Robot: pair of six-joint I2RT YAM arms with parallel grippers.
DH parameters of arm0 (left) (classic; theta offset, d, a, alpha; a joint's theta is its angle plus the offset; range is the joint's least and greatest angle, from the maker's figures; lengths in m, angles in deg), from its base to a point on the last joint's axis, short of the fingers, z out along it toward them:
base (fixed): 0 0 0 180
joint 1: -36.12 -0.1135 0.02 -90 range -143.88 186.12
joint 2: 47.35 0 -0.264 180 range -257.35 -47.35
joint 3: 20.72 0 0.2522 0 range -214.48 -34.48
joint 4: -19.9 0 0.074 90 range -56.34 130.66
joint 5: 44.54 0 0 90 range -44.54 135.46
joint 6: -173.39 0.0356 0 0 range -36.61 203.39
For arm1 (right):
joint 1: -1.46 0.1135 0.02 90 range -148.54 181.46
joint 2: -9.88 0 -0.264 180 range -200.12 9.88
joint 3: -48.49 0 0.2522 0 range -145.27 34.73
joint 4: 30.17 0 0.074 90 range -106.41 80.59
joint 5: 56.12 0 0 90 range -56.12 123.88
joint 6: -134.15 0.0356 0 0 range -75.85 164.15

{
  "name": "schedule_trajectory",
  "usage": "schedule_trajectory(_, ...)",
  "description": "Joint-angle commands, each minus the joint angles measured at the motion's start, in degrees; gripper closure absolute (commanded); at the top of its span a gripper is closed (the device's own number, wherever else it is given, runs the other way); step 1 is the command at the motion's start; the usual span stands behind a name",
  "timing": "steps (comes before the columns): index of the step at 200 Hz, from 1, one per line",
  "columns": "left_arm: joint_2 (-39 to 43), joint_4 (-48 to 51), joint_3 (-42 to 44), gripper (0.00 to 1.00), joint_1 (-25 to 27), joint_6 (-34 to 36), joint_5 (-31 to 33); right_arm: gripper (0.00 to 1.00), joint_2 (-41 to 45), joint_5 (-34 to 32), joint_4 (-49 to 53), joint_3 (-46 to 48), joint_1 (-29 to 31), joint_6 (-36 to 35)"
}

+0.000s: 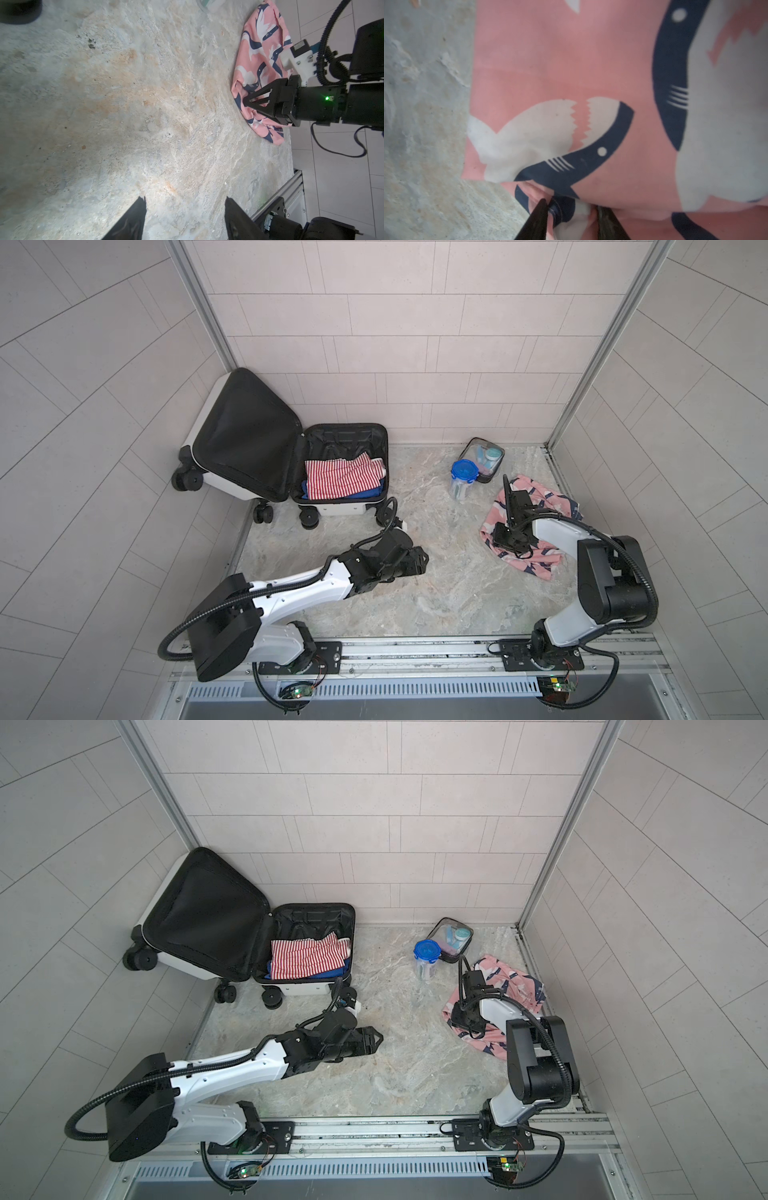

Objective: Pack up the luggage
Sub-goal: 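Bring left gripper to pink garment's near edge while right gripper lowers onto it, then reposition both grippers onto opposite edges of the pink shark-print garment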

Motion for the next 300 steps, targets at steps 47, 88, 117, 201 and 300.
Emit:
schedule_trajectory(47, 2.4, -0.9, 1.8, 0.31, 0.1, -1.9, 5.2, 0.93, 2.2, 3.6, -1.9, 4.6, 5.3, 5.3)
schedule_trajectory(88, 5.0, -2.4, 5.9, 0.23, -0.8, -3.6, 7.8, 0.95, 6.1, 3.1, -4.0, 6.1, 15.2, 12.8)
schedule_trajectory(117, 6.4, -2.0, 7.8, 0.22, -2.2, -4.5, 7.7, 0.96, 7.7, 2.6, -5.8, 5.8, 22.0, 18.5)
schedule_trajectory(201, 6.1, -6.4, 13.3, 0.17, -5.3, -8.6, 4.4, 0.97, 3.9, 0.3, -8.5, -3.9, 38.9, 27.4)
schedule_trajectory(300, -8.0, -24.2, 15.4, 0.17, -5.4, -17.0, -4.1, 0.33, 5.2, -5.8, -0.2, -8.8, 41.4, 21.0)
